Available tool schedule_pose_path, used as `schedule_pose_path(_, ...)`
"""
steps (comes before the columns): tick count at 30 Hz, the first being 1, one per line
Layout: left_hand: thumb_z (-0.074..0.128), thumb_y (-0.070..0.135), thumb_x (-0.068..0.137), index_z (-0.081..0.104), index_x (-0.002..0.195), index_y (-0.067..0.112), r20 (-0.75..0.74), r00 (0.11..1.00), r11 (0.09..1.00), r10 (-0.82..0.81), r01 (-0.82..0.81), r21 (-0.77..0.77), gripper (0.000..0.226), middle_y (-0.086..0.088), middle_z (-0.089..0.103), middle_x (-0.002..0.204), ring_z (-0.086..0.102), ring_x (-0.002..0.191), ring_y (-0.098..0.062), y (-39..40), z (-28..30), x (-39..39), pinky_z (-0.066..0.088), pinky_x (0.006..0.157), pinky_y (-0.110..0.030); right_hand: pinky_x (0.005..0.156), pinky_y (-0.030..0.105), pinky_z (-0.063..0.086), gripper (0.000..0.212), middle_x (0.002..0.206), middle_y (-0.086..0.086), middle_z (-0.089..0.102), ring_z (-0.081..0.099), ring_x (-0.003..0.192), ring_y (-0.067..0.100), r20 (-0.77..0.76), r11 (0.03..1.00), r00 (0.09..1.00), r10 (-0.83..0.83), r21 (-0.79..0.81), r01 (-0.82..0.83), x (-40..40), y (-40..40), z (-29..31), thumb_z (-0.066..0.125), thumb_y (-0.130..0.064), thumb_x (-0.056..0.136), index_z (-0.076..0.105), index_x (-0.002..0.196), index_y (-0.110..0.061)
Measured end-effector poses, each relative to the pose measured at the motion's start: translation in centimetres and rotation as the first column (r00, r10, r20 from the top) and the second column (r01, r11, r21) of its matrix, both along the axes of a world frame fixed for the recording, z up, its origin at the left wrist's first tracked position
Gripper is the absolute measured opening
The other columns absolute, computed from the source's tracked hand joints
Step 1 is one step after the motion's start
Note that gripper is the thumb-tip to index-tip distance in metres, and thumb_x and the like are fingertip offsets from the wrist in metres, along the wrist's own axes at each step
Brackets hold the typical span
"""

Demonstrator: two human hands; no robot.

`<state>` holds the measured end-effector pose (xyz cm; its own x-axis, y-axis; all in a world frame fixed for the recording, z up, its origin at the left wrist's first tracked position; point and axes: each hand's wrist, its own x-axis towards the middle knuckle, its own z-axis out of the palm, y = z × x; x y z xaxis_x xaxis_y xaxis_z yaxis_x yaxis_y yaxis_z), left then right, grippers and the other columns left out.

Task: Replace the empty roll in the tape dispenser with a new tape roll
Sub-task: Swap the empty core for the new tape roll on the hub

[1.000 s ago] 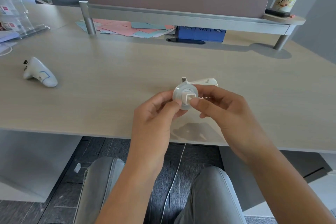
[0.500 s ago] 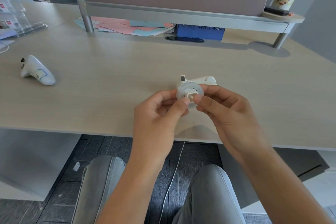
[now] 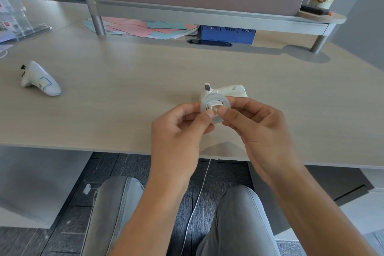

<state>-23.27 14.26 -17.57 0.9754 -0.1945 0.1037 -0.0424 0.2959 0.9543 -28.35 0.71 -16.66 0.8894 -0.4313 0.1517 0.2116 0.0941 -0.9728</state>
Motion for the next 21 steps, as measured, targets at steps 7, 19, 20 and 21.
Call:
schedule_pose_path(7, 0.076, 0.006, 0.088, 0.081, 0.096, 0.011, 0.004, 1.000, 1.000, 0.008, -0.008, 0.011, 0.011, -0.012, 0.082, 0.084, 0.077, 0.073, -0.017, 0.03, -0.10, 0.01, 0.065, 0.085, -0.044, 0.099, 0.039, 0.056, 0.029, 0.098, 0.010, 0.084, 0.075, 0.091, 0.020, -0.012, 1.000, 1.000, -0.014, 0.002, 0.014, 0.12, 0.01, -0.02, 0.086, -0.028, 0.067, 0.084, 0.092, -0.015)
schedule_pose_path(19, 0.077, 0.006, 0.088, 0.082, 0.094, 0.013, -0.010, 1.000, 1.000, 0.029, -0.029, 0.011, 0.011, -0.011, 0.083, 0.084, 0.077, 0.072, -0.014, -0.52, -0.21, 0.21, 0.065, 0.078, -0.032, 0.102, 0.040, 0.057, 0.030, 0.098, 0.011, 0.084, 0.076, 0.093, 0.020, -0.013, 0.999, 1.000, -0.023, 0.032, 0.023, 0.37, -0.18, -0.36, 0.085, -0.025, 0.068, 0.084, 0.095, -0.013)
schedule_pose_path(20, 0.077, 0.007, 0.088, 0.082, 0.094, 0.013, -0.012, 0.999, 0.999, 0.030, -0.029, 0.016, 0.010, -0.010, 0.083, 0.083, 0.077, 0.072, -0.013, -0.56, -0.23, 0.24, 0.064, 0.077, -0.031, 0.103, 0.041, 0.056, 0.029, 0.097, 0.011, 0.084, 0.076, 0.093, 0.020, -0.014, 0.999, 1.000, -0.024, 0.031, 0.025, 0.41, -0.21, -0.43, 0.085, -0.025, 0.068, 0.084, 0.094, -0.014)
schedule_pose_path(21, 0.077, 0.007, 0.088, 0.082, 0.095, 0.012, -0.014, 0.999, 0.999, 0.031, -0.030, 0.019, 0.010, -0.009, 0.083, 0.083, 0.076, 0.071, -0.013, -0.60, -0.25, 0.25, 0.064, 0.075, -0.029, 0.103, 0.042, 0.056, 0.028, 0.098, 0.011, 0.084, 0.076, 0.094, 0.021, -0.013, 0.999, 1.000, -0.026, 0.032, 0.026, 0.44, -0.26, -0.49, 0.085, -0.025, 0.068, 0.084, 0.094, -0.014)
